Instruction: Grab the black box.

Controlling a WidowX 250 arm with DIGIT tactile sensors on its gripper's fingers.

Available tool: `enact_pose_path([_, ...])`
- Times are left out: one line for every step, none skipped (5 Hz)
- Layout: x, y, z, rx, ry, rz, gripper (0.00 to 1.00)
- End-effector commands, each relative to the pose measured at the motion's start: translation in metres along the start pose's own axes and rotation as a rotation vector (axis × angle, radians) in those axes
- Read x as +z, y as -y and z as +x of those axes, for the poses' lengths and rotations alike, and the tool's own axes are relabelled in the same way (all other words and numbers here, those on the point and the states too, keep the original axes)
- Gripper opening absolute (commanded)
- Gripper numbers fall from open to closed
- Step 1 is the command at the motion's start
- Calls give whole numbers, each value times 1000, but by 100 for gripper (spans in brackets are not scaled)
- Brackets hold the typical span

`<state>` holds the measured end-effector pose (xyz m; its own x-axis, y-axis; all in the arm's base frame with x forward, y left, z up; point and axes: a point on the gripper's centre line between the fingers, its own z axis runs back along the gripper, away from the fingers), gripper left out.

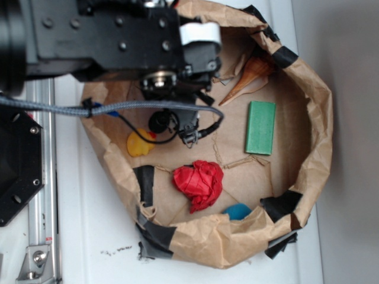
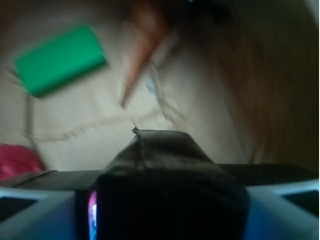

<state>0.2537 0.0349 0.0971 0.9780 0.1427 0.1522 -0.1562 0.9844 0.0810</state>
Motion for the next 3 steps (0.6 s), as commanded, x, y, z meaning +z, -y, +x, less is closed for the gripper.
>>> enact_pose_path([32, 45, 29, -285, -28, 24, 0])
enact_pose_path([35, 55, 28, -327, -33, 19, 0])
enact_pose_path([36, 52, 28, -293, -44, 37, 0])
